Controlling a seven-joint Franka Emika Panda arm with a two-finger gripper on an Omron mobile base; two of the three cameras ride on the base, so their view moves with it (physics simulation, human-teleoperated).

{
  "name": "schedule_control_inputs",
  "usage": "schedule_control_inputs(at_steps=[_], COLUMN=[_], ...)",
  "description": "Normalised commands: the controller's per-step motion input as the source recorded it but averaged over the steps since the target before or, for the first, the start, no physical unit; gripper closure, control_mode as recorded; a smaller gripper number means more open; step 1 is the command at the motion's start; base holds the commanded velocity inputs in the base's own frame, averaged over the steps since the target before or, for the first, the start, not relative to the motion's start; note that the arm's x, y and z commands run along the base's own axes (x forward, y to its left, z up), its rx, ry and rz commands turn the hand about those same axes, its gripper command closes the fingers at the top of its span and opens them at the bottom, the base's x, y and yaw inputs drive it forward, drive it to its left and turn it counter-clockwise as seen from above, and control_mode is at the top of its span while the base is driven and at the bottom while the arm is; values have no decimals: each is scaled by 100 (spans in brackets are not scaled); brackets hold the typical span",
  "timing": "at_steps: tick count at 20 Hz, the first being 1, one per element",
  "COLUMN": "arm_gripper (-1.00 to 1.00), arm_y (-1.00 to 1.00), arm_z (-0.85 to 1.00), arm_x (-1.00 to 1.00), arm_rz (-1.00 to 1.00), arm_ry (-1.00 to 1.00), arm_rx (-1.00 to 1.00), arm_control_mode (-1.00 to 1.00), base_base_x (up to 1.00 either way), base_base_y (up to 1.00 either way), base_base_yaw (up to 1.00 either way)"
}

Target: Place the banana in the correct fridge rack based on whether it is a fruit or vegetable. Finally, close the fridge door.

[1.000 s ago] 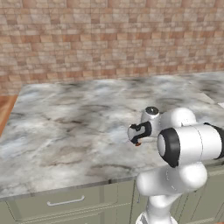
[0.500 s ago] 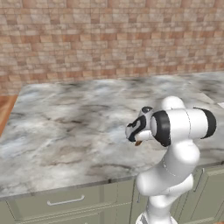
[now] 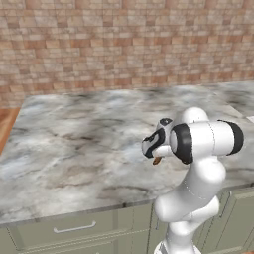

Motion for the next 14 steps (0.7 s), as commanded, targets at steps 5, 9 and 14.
schedule_control_inputs(at_steps=[5, 9, 14], arm_gripper=[100, 100, 100], arm_y=[-9, -8, 0], arm_z=[83, 100, 100], arm_x=[-95, -100, -100], arm_rz=[1, 0, 2], arm_ry=[-14, -42, -29], arm_rx=[0, 0, 0], arm_control_mode=[-100, -100, -100], base_base_x=[0, 0, 0], base_base_y=[0, 0, 0], base_base_yaw=[0, 0, 0])
